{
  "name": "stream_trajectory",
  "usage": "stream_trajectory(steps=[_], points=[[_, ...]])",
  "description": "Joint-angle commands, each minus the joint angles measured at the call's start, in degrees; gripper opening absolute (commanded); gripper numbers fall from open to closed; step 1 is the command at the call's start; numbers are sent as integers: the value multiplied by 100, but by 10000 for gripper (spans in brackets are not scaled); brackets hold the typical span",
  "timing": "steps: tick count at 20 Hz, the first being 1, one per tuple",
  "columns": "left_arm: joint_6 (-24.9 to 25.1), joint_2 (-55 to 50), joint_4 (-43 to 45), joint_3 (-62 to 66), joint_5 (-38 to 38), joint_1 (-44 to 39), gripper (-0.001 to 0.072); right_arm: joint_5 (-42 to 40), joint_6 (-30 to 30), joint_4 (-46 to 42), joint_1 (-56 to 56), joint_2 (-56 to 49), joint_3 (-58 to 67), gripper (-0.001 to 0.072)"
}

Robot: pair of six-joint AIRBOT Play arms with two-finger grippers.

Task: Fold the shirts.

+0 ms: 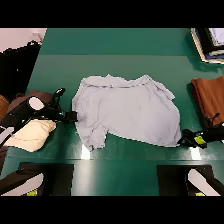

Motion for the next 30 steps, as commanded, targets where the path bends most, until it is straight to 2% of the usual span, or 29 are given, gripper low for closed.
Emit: stream_trajectory(steps=[1,4,7,10,13,18,21,24,26,28,30], points=[[-4,55,13,2,13,2,20,-118,22,-2,319,-214,208,15],[-114,509,280,315,-52,2,19,-262,24,9,501,72,577,15],[-223,1241,490,1196,-365,7,20,-238,31,20,715,623,1563,15],[-221,1893,599,2658,-398,7,20,-643,46,15,933,1091,2975,15],[-216,2074,621,4513,-470,7,20,-944,116,11,1016,1276,4664,15],[-227,2072,599,7145,-662,7,20,-710,109,-98,1012,1283,7250,15],[-422,2072,529,8144,-732,7,20,-308,116,-754,1012,1283,8262,15],[-415,2072,15,8612,-872,7,19,382,138,-1252,1012,1198,8977,14],[-363,2035,-232,8605,-1043,7,19,894,138,-1255,1012,994,9372,14],[-352,2000,66,8234,-1274,7,19,1335,136,-1252,1012,715,9436,14],[-374,1993,345,7326,-1488,7,19,1587,136,-1239,1012,455,8942,14]])
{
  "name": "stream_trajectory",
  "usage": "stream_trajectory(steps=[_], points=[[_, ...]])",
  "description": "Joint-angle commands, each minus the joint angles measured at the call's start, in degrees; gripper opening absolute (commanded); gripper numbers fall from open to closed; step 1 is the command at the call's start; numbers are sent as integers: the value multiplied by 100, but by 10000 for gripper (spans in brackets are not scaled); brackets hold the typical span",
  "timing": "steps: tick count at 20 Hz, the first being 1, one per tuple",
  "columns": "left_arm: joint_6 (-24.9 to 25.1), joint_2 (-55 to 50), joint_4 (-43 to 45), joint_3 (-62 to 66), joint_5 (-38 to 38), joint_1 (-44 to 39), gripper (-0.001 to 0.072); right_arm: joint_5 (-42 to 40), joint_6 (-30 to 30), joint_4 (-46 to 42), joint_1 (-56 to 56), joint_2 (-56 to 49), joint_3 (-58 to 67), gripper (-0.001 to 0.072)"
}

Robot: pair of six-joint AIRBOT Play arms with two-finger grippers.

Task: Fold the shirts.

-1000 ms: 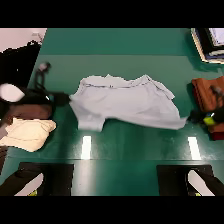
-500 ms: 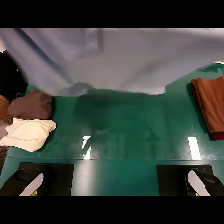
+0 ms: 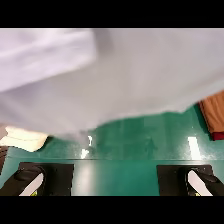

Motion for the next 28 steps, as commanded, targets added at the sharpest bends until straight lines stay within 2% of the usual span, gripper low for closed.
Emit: stream_trajectory(steps=[1,5,9,14,17,21,24,28], points=[[0,-76,240,-1137,-501,7,19,719,4,-90,4,-461,-459,14],[-11,-730,164,-3261,-990,7,20,1113,-4,-48,11,-1532,-1672,14],[284,-2044,186,-4376,-273,7,20,966,-9,-39,28,-2785,-2538,14],[439,-4019,127,-3904,1231,7,20,149,-44,343,52,-4325,-2540,14],[448,-4802,114,-3045,1543,7,20,-258,-13,901,52,-5034,-1906,14],[573,-5093,149,-2402,1753,26,20,-509,50,1001,151,-5425,-1025,14],[699,-5090,173,-1998,949,236,21,-339,48,942,229,-5388,-662,14],[1003,-5069,219,-1956,-680,431,19,-369,44,887,350,-4874,-1305,13]])
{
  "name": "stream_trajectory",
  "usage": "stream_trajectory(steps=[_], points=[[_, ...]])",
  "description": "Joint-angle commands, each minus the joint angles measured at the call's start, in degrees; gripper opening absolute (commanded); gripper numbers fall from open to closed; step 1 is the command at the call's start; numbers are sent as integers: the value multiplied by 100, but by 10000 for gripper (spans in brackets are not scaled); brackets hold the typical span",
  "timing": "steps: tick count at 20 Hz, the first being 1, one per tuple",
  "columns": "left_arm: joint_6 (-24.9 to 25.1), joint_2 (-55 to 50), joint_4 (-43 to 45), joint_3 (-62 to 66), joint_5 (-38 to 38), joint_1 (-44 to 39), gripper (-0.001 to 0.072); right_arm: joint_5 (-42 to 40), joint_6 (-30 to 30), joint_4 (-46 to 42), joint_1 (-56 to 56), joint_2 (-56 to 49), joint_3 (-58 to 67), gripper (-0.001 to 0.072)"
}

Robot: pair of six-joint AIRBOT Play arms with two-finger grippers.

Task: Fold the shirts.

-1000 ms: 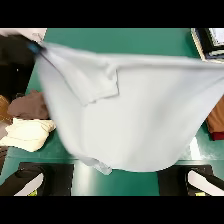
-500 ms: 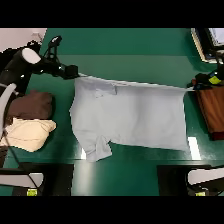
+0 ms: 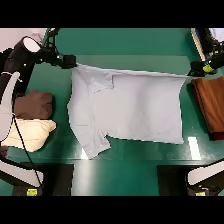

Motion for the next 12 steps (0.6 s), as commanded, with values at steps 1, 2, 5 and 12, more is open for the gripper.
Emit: stream_trajectory(steps=[1,2,5,12], points=[[299,-28,39,-2,-1384,111,18,-164,7,-249,155,389,-575,14],[304,-22,66,-153,-1517,111,18,-310,7,-382,234,535,-892,13],[297,-24,280,-785,-1412,111,19,-750,7,-417,424,929,-1882,14],[-72,-11,297,-1657,-931,111,299,-1246,122,-363,684,1126,-3034,38]])
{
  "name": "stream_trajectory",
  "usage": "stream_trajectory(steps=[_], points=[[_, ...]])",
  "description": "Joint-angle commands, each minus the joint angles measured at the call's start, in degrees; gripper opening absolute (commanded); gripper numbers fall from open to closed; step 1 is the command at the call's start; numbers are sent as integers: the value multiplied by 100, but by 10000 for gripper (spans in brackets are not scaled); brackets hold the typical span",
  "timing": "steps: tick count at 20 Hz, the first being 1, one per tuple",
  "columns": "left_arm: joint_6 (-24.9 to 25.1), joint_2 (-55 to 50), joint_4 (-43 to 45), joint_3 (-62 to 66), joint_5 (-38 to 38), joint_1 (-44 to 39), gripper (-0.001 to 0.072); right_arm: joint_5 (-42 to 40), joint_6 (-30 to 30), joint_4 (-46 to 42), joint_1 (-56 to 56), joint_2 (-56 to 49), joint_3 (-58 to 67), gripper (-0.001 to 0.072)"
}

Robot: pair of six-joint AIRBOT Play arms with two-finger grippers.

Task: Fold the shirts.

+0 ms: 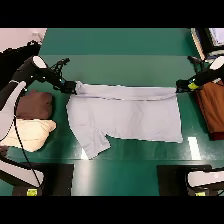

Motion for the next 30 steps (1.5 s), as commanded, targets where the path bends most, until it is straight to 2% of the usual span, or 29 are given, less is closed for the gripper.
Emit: stream_trajectory(steps=[1,2,3,5,8,10,14,17,22,28,29,30], points=[[-334,11,33,-173,-17,4,542,-146,129,17,63,87,-367,268],[-367,11,33,-114,-181,4,494,-72,131,17,22,138,-367,413],[-367,26,33,-42,-389,4,472,24,133,13,-26,227,-369,412],[-372,254,92,-42,-656,9,472,260,131,2,-181,529,-378,411],[-516,1027,260,-592,-723,7,472,855,116,13,-472,1067,-387,411],[-629,1628,352,-1303,-721,9,472,1165,111,17,-636,1397,-387,410],[-973,3034,197,-3403,-422,-9,472,1193,114,17,-688,1873,-387,407],[-964,3683,-179,-4642,-151,-9,472,1193,114,17,-599,2015,-387,407],[-721,3838,-1276,-5554,581,-11,471,1318,116,22,-577,2026,-385,407],[-599,3838,-1637,-5871,1130,-11,469,1438,118,20,-577,2026,-387,406],[-599,3838,-1718,-5871,1198,-9,427,1482,118,17,-581,2026,-387,407],[-501,3838,-1810,-5869,1237,-9,141,1547,118,17,-614,2026,-393,407]])
